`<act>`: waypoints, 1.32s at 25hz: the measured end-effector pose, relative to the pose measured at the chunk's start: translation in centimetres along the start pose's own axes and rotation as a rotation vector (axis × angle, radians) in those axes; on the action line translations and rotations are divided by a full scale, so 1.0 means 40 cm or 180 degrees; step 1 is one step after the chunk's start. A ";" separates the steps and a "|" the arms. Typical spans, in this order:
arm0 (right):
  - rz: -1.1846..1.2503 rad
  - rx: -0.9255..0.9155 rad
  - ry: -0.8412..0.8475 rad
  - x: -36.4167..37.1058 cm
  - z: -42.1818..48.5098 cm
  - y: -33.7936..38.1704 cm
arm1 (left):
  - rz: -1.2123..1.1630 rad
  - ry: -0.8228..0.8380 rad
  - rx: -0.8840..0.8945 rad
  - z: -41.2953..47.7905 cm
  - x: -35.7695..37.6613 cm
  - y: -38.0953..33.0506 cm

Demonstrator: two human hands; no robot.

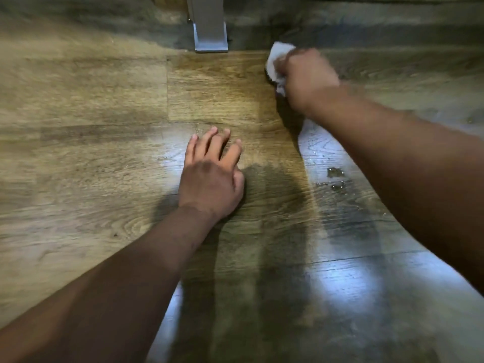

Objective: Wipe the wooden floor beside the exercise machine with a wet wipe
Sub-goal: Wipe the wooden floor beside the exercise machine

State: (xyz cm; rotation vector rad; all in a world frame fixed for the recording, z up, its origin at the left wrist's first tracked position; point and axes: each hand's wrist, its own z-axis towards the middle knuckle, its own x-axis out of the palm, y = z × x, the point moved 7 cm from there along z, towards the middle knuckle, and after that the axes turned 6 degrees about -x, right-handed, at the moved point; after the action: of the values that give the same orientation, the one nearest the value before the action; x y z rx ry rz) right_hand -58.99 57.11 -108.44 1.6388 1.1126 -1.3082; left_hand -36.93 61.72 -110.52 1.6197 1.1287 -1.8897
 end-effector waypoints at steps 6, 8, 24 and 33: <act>0.0078 -0.1318 0.0177 0.074 -0.332 0.092 | -0.0063 0.0382 0.0352 0.040 0.073 -0.124; -0.0321 -0.1265 0.0061 0.043 -0.243 0.011 | -0.0069 0.0387 0.0364 0.041 0.079 -0.114; 0.0075 -0.1233 -0.0484 0.061 -0.223 -0.086 | 0.0333 0.0497 0.0393 0.048 0.079 -0.114; 0.0625 -0.0684 -0.0415 0.100 -0.216 -0.105 | 0.0340 0.0466 0.0365 0.052 0.073 -0.115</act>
State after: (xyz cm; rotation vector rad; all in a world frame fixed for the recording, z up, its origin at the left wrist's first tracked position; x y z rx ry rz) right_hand -59.71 67.21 -110.78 1.4435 0.9530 -1.1116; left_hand -42.35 63.40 -111.86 1.8691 0.9837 -1.8221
